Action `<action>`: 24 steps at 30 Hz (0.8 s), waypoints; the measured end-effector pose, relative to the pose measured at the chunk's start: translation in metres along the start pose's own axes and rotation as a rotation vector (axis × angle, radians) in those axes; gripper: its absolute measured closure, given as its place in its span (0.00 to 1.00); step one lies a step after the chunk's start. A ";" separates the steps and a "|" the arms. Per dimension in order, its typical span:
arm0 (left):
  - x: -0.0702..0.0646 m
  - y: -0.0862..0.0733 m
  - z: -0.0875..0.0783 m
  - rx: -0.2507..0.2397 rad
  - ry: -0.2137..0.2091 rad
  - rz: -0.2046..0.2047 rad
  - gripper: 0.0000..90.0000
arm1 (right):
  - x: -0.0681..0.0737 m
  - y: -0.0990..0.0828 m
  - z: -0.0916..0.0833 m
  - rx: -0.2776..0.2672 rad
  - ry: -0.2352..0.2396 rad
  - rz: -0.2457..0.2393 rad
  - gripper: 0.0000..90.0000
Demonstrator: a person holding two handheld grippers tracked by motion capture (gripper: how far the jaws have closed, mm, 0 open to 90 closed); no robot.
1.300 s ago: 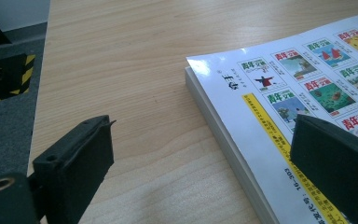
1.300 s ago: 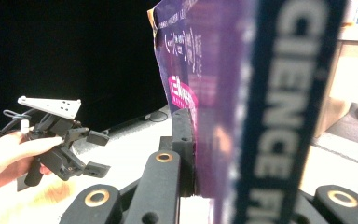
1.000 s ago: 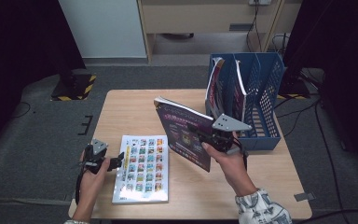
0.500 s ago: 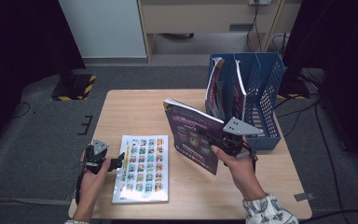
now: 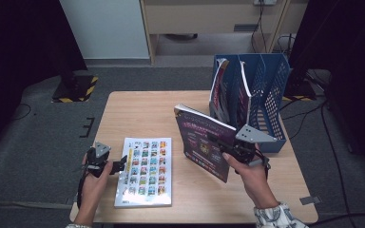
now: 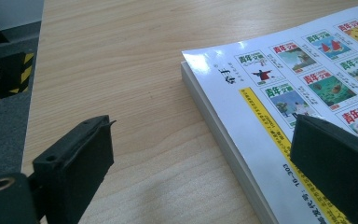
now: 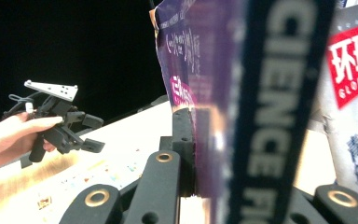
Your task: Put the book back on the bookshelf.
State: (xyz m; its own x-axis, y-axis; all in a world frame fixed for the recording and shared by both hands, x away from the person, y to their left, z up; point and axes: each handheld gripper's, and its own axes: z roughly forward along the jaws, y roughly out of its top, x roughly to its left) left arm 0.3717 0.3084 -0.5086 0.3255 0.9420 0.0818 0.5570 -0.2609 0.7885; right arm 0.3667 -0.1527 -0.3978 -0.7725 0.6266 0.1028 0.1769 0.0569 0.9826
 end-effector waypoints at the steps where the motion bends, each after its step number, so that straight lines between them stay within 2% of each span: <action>1: 0.000 0.000 0.000 -0.002 -0.001 -0.002 0.06 | -0.001 -0.001 -0.002 0.001 -0.003 -0.001 0.93; 14: 0.000 0.000 0.000 0.003 0.002 0.003 0.06 | -0.011 0.006 -0.019 -0.006 -0.030 0.008 0.93; 24: 0.001 0.000 0.000 0.001 0.002 -0.003 0.06 | -0.018 0.005 -0.031 0.007 -0.053 0.018 0.93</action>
State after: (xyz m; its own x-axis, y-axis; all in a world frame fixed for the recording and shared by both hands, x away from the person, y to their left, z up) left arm 0.3722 0.3095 -0.5089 0.3227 0.9430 0.0807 0.5590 -0.2587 0.7878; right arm 0.3625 -0.1878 -0.3902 -0.7356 0.6681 0.1118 0.1951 0.0510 0.9795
